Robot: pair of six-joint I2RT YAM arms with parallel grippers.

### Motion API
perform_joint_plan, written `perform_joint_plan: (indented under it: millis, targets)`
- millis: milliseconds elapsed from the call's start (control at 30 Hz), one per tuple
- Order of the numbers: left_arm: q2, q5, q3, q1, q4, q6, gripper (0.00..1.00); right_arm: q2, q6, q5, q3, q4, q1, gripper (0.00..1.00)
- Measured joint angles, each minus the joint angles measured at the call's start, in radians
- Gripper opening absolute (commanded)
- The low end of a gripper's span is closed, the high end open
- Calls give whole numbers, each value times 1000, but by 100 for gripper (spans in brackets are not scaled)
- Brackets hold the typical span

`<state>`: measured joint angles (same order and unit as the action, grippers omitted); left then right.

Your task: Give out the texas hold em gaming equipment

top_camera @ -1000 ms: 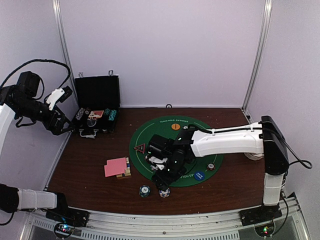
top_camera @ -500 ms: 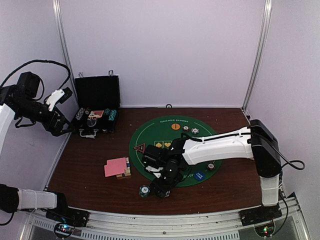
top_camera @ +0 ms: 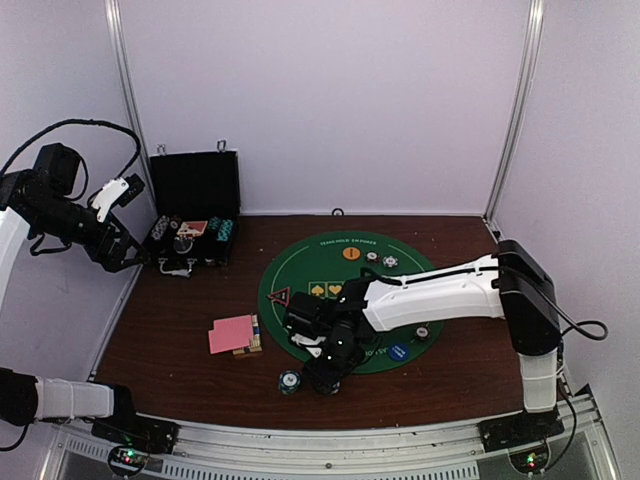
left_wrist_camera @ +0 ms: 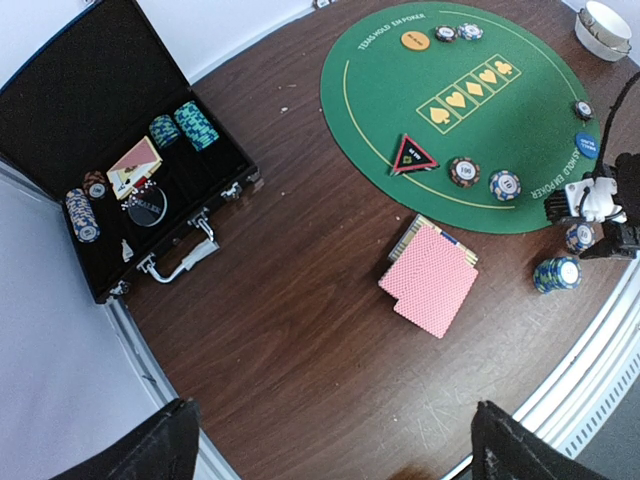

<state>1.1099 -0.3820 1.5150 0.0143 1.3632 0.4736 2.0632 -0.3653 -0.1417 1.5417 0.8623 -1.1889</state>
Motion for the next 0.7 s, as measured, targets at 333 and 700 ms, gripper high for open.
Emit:
perform_joint_plan:
  millis: [333, 700]
  targets:
    - [0, 0, 0, 0, 0, 0, 98, 26, 0, 0, 0, 0, 0, 53]
    - [0, 0, 1, 0, 0, 0, 98, 26, 4, -5, 3, 7, 0, 52]
